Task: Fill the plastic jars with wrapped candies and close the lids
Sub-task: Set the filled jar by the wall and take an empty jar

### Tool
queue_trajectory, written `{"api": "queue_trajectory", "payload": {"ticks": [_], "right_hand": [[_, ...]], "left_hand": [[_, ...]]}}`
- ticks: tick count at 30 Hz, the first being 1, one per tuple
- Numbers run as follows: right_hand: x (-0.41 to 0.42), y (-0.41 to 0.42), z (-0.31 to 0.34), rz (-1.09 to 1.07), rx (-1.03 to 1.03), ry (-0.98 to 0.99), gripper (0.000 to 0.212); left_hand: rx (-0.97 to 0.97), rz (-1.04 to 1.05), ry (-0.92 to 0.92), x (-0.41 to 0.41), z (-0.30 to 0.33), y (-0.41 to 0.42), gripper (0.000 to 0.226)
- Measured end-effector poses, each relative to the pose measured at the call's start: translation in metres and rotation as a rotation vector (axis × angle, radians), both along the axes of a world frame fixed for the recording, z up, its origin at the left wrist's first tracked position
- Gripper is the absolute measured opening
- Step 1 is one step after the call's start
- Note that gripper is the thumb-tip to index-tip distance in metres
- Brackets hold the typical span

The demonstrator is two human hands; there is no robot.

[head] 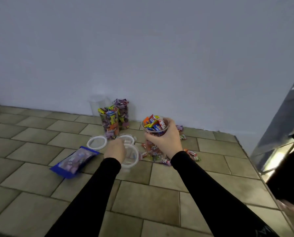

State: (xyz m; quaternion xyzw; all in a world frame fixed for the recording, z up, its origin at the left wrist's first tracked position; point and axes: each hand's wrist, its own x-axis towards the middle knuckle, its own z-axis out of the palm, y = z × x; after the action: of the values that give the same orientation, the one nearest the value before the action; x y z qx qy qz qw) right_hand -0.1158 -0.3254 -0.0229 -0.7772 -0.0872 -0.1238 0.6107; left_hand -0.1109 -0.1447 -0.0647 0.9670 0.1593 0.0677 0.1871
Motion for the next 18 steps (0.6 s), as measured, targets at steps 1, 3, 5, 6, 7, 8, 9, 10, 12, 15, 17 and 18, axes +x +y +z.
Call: {"api": "queue_trajectory", "payload": {"ticks": [1, 3, 5, 6, 7, 8, 9, 10, 12, 15, 17, 18], "right_hand": [[0.004, 0.009, 0.001, 0.027, 0.003, 0.000, 0.067], [0.013, 0.035, 0.007, 0.089, 0.000, 0.003, 0.069], [0.024, 0.064, 0.014, 0.146, -0.011, 0.005, 0.070], [0.028, 0.078, 0.017, 0.174, -0.015, 0.005, 0.070], [0.032, 0.091, 0.021, 0.204, -0.014, 0.004, 0.070], [0.036, 0.103, 0.023, 0.230, -0.015, 0.005, 0.070], [0.041, 0.121, 0.026, 0.257, -0.010, 0.006, 0.071], [0.046, 0.134, 0.028, 0.273, -0.006, 0.008, 0.074], [0.055, 0.161, 0.033, 0.307, -0.005, 0.013, 0.076], [0.069, 0.206, 0.036, 0.345, -0.011, 0.019, 0.081], [0.081, 0.236, 0.032, 0.349, 0.007, 0.019, 0.084], [0.085, 0.246, 0.030, 0.344, 0.016, 0.019, 0.083]], "left_hand": [[0.010, 0.013, -0.004, 0.001, 0.000, 0.011, 0.030], [0.009, 0.067, -0.024, 0.004, 0.002, 0.037, 0.029], [-0.039, 0.117, -0.048, 0.009, 0.007, 0.067, 0.031], [-0.054, 0.134, -0.060, 0.011, 0.008, 0.080, 0.033], [-0.048, 0.149, -0.073, 0.013, 0.010, 0.092, 0.035], [-0.037, 0.160, -0.078, 0.014, 0.011, 0.103, 0.037], [-0.019, 0.171, -0.088, 0.017, 0.013, 0.120, 0.038], [-0.005, 0.176, -0.097, 0.019, 0.013, 0.132, 0.040], [0.024, 0.185, -0.106, 0.026, 0.013, 0.155, 0.041], [0.105, 0.188, -0.120, 0.037, 0.018, 0.190, 0.038], [0.193, 0.165, -0.113, 0.047, 0.021, 0.211, 0.035], [0.225, 0.154, -0.096, 0.052, 0.022, 0.218, 0.034]]}}
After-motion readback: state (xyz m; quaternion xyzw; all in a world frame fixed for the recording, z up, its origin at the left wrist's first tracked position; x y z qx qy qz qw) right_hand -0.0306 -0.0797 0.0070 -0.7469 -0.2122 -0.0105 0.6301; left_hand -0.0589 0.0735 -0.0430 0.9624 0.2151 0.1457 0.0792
